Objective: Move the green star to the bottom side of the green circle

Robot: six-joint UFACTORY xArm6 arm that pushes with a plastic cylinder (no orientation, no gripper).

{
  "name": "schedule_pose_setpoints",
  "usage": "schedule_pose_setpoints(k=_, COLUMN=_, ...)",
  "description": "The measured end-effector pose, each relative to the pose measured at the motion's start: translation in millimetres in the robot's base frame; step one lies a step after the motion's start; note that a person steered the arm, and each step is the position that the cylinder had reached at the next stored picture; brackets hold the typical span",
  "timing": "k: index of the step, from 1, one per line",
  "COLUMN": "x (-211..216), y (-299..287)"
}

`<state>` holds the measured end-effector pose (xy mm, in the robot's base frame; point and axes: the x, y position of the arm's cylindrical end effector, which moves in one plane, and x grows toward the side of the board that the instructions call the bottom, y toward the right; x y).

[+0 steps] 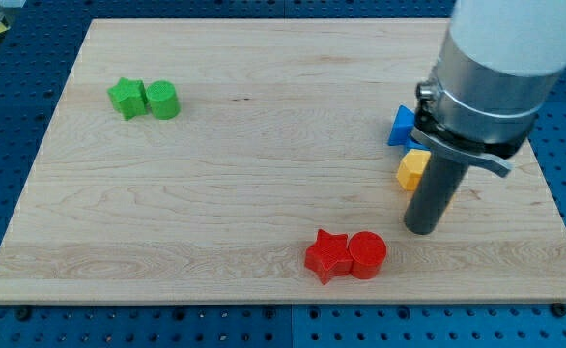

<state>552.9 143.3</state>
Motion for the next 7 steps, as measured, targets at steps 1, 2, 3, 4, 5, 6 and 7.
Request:
schedule_pose_setpoints(k=1, x=-27, y=-37)
schedule_pose_setpoints(k=2, x=-69, y=-120)
schedule_pose_setpoints(k=3, x=-130, y=-176)
schedule_pose_setpoints(k=4, x=-196, y=-208)
schedule_pose_setpoints(k=5, x=-241, y=-249)
schedule_pose_setpoints(k=6, x=-257, y=-311)
schedule_pose_setpoints(k=7, x=-234, y=-366)
